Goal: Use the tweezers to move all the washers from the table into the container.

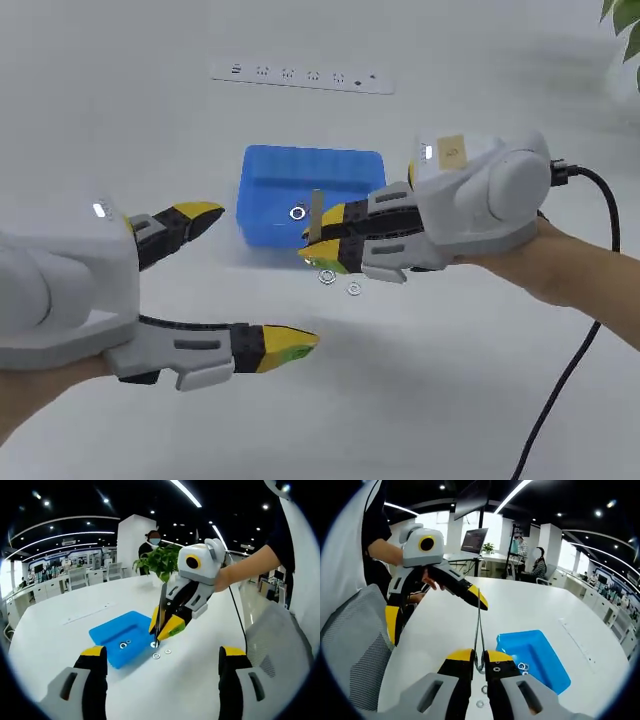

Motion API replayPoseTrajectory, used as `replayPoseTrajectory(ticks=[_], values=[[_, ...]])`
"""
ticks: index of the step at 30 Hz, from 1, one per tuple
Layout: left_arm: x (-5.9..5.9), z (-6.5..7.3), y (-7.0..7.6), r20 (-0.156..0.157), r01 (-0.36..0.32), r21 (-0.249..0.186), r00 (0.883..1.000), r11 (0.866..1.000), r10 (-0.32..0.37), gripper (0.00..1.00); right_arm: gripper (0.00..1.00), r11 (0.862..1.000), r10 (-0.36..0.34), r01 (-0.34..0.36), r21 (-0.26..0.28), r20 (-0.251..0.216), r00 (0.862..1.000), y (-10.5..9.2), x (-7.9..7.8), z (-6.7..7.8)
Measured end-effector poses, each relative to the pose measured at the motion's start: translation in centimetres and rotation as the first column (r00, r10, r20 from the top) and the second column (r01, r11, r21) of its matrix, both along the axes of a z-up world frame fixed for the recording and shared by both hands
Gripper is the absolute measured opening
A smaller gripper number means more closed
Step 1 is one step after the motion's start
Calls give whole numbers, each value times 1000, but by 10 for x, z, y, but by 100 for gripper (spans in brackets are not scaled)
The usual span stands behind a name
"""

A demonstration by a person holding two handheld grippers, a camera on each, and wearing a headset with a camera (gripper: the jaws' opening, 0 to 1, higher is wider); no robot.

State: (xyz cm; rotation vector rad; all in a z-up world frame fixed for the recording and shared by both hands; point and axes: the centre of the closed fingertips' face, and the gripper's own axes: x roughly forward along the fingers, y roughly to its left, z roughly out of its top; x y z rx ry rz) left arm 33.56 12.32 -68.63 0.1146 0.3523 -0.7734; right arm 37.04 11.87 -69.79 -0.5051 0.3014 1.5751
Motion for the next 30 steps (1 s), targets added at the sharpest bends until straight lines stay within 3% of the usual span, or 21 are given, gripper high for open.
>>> replayPoseTrajectory(ticks=[8, 14, 19, 23, 24, 30], values=[[-5, 6, 17, 25, -41, -35, 999, 999, 41, 99, 9, 998, -40, 39, 59, 31, 999, 12, 22, 30], [-9, 2, 31, 8, -60, -26, 998, 998, 61, 99, 9, 992, -90, 85, 96, 55, 994, 18, 51, 41], [-11, 2, 38, 5, -66, -26, 998, 998, 66, 97, 9, 986, -141, 137, 91, 39, 989, 22, 76, 27], [-11, 2, 40, 2, -72, -42, 997, 996, 73, 97, 9, 981, -186, 183, 60, 47, 981, 23, 97, 4], [-11, 2, 41, -4, -78, -59, 997, 995, 78, 98, 9, 979, -196, 194, 56, 37, 980, 24, 99, -1], [-10, -4, 43, -15, -73, -31, 997, 997, 73, 99, 9, 979, -202, 202, 23, 12, 979, 26, 102, -25]])
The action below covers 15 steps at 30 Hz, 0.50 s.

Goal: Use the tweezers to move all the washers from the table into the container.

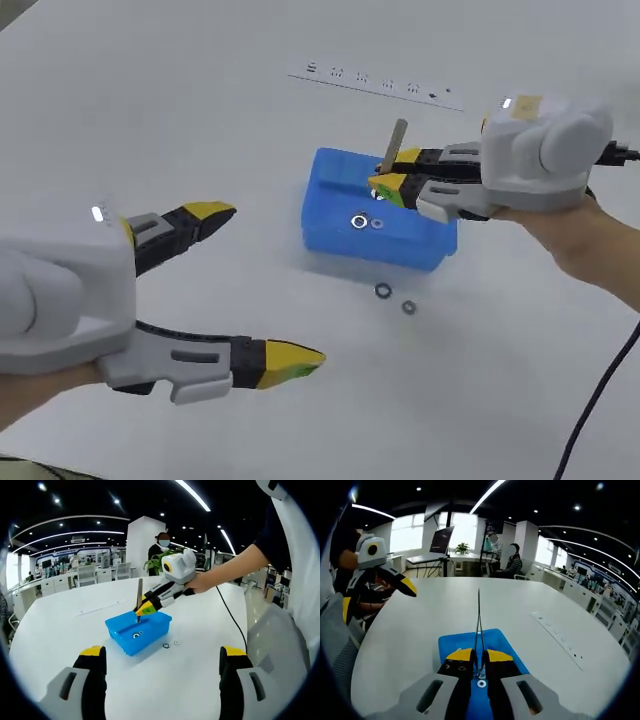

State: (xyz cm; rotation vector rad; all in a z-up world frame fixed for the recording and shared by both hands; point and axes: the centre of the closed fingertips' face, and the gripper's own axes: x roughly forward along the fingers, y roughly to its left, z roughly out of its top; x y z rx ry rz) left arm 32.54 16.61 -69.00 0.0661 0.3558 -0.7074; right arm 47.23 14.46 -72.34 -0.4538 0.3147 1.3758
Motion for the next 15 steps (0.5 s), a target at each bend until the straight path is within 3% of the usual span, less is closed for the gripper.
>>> replayPoseTrajectory(ticks=[5, 8, 15], values=[[5, 0, -1, -9, 1, 3, 1000, 1000, -1, 99, 10, 1000, 5, -6, -20, -17, 1000, 0, -2, -16], [7, 4, -6, -7, 9, -22, 1000, 1000, -10, 97, 10, 1000, -6, 5, -24, -34, 999, -1, -2, -25], [8, 7, -12, -12, 14, -20, 1000, 1000, -14, 97, 10, 999, -17, 15, -30, -51, 999, -6, -2, -32]])
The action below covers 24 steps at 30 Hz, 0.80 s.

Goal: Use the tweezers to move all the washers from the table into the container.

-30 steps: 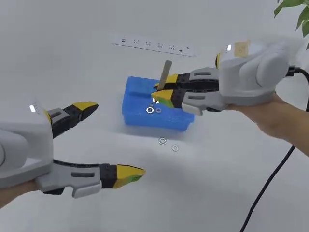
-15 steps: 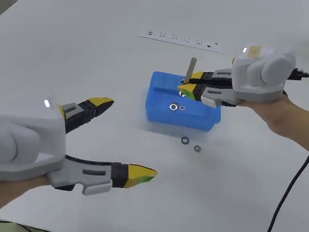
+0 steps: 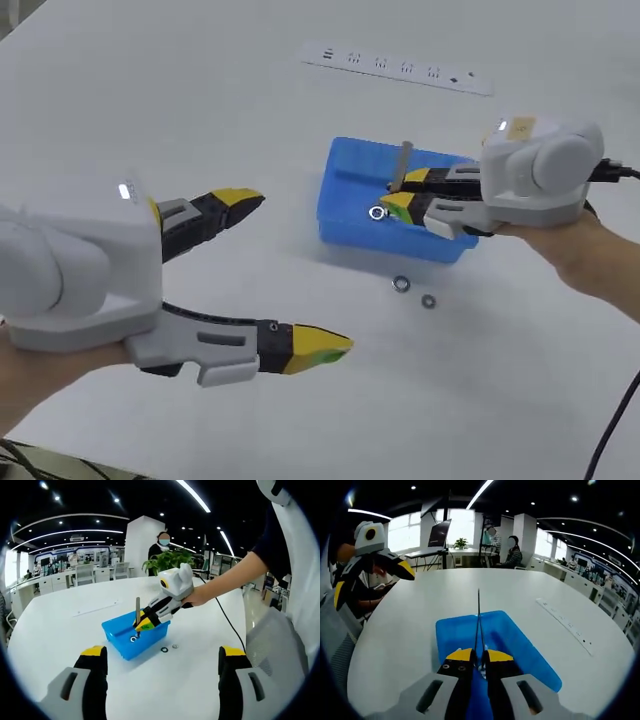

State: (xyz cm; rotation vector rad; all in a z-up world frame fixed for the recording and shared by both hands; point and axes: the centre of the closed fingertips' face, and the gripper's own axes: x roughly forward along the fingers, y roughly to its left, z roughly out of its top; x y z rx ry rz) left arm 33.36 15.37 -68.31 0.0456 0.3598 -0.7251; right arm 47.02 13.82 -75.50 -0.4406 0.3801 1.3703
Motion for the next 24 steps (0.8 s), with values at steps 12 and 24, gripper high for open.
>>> replayPoseTrajectory(ticks=[12, 24], values=[[-3, -3, -4, -17, 9, -7, 1000, 1000, -9, 96, 10, 1000, -4, 4, -1, -9, 1000, -3, -1, 6], [33, 11, -3, 19, -18, -84, 1000, 996, 19, 90, 8, 1000, 20, -20, 5, 23, 1000, -6, -3, 19]])
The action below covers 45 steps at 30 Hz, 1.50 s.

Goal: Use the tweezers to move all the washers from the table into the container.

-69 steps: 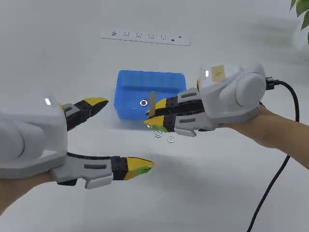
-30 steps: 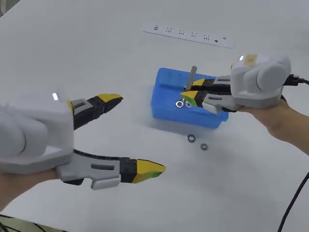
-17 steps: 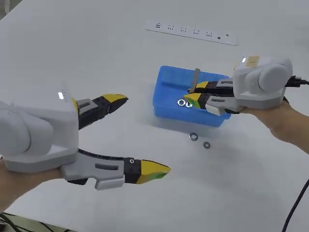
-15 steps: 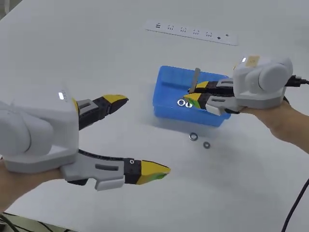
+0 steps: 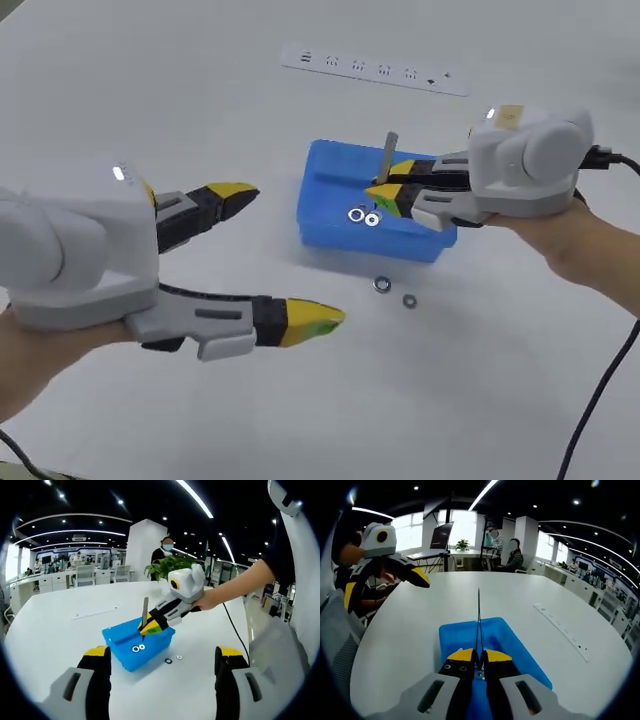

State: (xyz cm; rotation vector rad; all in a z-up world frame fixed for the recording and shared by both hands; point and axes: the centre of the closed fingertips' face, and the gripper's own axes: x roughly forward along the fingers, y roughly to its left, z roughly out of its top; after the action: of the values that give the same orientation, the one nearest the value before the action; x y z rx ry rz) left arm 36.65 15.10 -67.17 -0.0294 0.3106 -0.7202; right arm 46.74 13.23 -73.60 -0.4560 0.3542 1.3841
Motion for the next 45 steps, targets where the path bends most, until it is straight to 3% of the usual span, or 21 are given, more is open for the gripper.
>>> replayPoseTrajectory(ticks=[9, 12, 14, 15, 16, 18, 20, 23, 31, 34, 37, 39, 43, 44, 45], values=[[42, 12, -10, 43, 117, 31, 992, 993, -118, 83, 8, 999, 40, -40, -24, 5, 999, -6, -10, 0], [62, 17, -13, 40, 111, -43, 993, 993, -109, 75, 8, 998, 51, -51, -30, 10, 999, -6, -13, -1], [73, 21, -17, 57, 122, -48, 991, 991, -119, 68, 8, 998, 60, -59, -35, 13, 998, -6, -15, -1], [76, 22, -20, 60, 129, -35, 990, 991, -127, 66, 8, 997, 64, -64, -35, 15, 998, -5, -16, 0], [79, 21, -25, 66, 160, 8, 985, 987, -160, 64, 8, 997, 68, -67, -35, 17, 998, -4, -17, 0], [81, 22, -34, 88, 205, 50, 974, 977, -209, 59, 8, 997, 74, -73, -27, 17, 997, -3, -18, 3], [83, 19, -41, 71, 239, 56, 967, 969, -243, 54, 8, 997, 80, -80, -23, 21, 997, -1, -19, 5], [85, 12, -46, 64, 274, 102, 957, 956, -281, 48, 8, 996, 86, -86, -20, 33, 996, 1, -19, 8], [89, 11, -52, 58, 319, 120, 943, 940, -328, 28, 8, 995, 101, -100, -21, 44, 994, 2, -22, 11], [88, 11, -52, 59, 340, 135, 935, 931, -350, 26, 8, 995, 102, -101, -23, 44, 994, 1, -22, 11], [85, 14, -53, 60, 363, 133, 926, 922, -373, 20, 8, 994, 105, -104, -26, 45, 993, 1, -22, 11], [82, 14, -54, 43, 382, 119, 920, 917, -389, 12, 8, 994, 106, -105, -24, 42, 993, 1, -23, 11], [74, 14, -57, 50, 410, 139, 906, 901, -420, 8, 8, 993, 113, -112, -30, 42, 993, 1, -24, 11], [75, 15, -57, 73, 408, 171, 902, 897, -425, 8, 8, 993, 117, -116, -31, 41, 992, 2, -26, 11], [73, 15, -58, 76, 413, 174, 899, 894, -430, 7, 8, 993, 118, -117, -32, 43, 992, 2, -26, 12]])
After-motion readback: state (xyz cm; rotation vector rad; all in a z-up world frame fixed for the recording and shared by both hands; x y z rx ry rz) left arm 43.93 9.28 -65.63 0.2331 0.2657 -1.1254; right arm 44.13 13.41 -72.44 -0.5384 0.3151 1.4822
